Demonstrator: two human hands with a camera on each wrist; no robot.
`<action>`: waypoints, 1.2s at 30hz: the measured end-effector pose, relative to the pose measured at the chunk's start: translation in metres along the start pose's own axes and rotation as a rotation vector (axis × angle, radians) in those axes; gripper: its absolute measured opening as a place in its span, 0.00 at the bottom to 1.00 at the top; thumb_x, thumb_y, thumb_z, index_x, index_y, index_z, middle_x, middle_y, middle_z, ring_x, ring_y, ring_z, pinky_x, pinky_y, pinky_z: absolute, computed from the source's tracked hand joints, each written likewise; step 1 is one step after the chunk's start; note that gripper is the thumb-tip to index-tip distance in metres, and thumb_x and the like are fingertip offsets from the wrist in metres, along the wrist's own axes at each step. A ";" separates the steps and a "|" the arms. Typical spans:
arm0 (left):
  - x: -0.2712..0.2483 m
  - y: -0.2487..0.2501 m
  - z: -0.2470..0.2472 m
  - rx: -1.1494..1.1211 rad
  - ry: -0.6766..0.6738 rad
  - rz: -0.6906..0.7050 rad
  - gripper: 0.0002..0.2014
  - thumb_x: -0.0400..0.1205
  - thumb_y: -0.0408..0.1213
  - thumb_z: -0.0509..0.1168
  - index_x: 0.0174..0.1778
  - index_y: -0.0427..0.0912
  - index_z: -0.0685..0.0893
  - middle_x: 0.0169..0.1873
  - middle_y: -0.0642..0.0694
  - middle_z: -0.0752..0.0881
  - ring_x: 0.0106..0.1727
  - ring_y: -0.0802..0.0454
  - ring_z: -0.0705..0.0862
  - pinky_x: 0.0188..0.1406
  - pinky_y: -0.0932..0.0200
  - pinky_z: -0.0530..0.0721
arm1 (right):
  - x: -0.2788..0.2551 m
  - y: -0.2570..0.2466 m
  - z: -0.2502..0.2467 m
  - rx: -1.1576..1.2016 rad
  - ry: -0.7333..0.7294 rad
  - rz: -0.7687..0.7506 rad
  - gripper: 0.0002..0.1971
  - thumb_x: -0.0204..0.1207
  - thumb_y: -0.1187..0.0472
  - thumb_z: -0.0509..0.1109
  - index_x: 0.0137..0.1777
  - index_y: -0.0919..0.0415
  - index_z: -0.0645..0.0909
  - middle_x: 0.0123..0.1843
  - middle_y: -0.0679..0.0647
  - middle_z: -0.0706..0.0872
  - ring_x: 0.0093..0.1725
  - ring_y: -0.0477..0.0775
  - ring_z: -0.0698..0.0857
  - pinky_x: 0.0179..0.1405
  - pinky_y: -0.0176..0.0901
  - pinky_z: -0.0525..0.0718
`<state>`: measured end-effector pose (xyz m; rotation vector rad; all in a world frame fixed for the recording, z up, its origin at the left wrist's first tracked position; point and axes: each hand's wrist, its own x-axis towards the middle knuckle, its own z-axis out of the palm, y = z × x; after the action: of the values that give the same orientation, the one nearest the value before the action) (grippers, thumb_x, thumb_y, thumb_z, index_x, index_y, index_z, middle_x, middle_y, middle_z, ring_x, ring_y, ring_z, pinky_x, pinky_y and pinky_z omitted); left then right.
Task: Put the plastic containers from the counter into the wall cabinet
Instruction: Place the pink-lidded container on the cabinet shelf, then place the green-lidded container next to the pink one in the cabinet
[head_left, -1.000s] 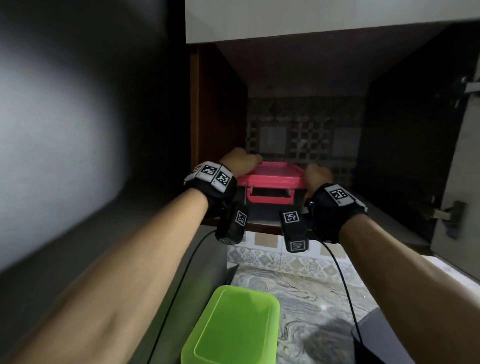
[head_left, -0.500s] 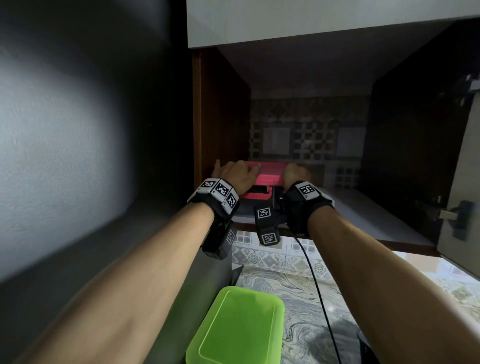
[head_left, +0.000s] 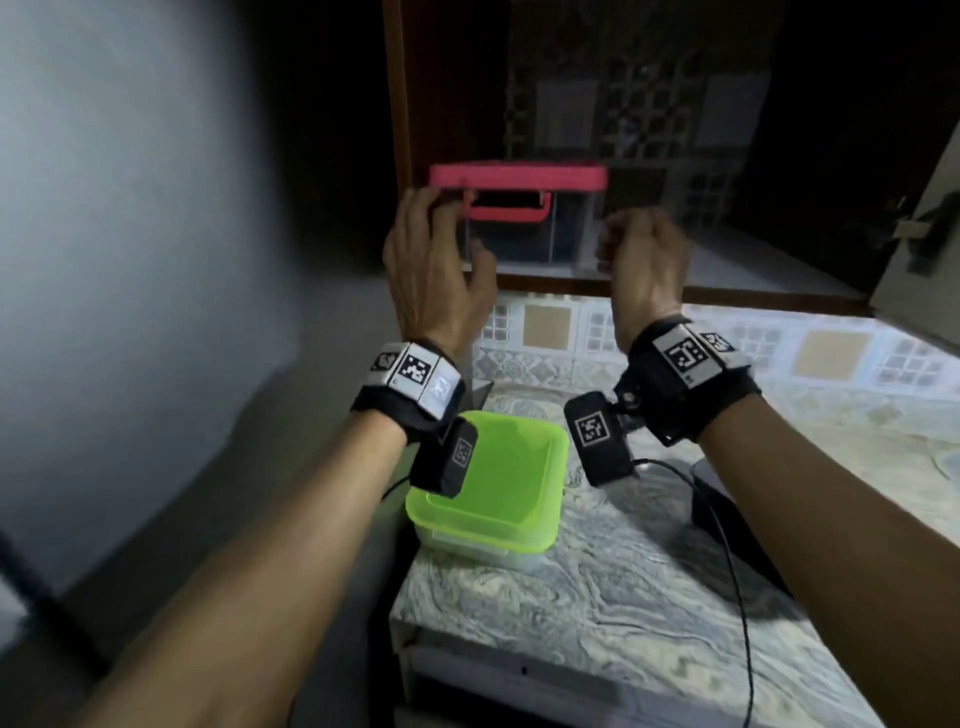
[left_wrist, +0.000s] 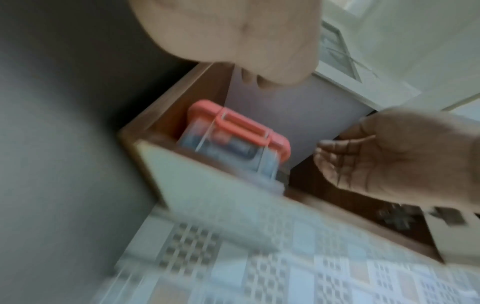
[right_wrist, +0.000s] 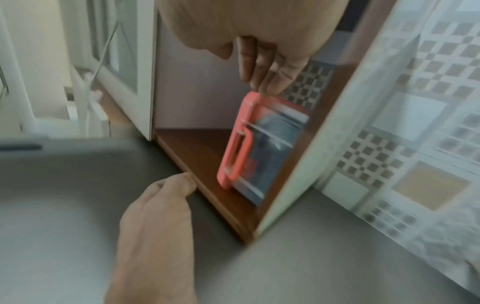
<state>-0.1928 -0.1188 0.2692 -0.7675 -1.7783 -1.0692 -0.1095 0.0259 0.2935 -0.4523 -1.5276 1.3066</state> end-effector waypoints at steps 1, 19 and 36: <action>-0.021 -0.006 0.000 -0.013 0.035 -0.011 0.19 0.73 0.39 0.61 0.58 0.37 0.83 0.64 0.33 0.82 0.69 0.37 0.77 0.67 0.45 0.74 | -0.013 0.012 -0.003 -0.007 -0.025 0.007 0.11 0.69 0.52 0.56 0.32 0.50 0.79 0.38 0.56 0.86 0.42 0.60 0.83 0.44 0.55 0.81; -0.233 -0.109 0.063 0.334 -0.950 -0.927 0.34 0.84 0.46 0.56 0.83 0.36 0.54 0.86 0.36 0.52 0.87 0.41 0.51 0.84 0.41 0.51 | -0.100 0.296 -0.022 -0.716 -0.514 0.776 0.29 0.83 0.48 0.58 0.65 0.78 0.79 0.64 0.73 0.83 0.68 0.68 0.81 0.60 0.49 0.77; -0.265 -0.113 0.052 0.109 -0.745 -1.140 0.33 0.85 0.47 0.60 0.83 0.37 0.59 0.82 0.33 0.62 0.81 0.36 0.66 0.79 0.49 0.63 | -0.112 0.295 -0.060 -0.346 -0.302 0.969 0.23 0.78 0.55 0.63 0.66 0.71 0.78 0.51 0.60 0.79 0.48 0.56 0.78 0.57 0.54 0.85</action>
<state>-0.1989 -0.1365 -0.0232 0.0400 -3.0369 -1.4501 -0.1075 0.0660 -0.0254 -1.3909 -1.8764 1.8887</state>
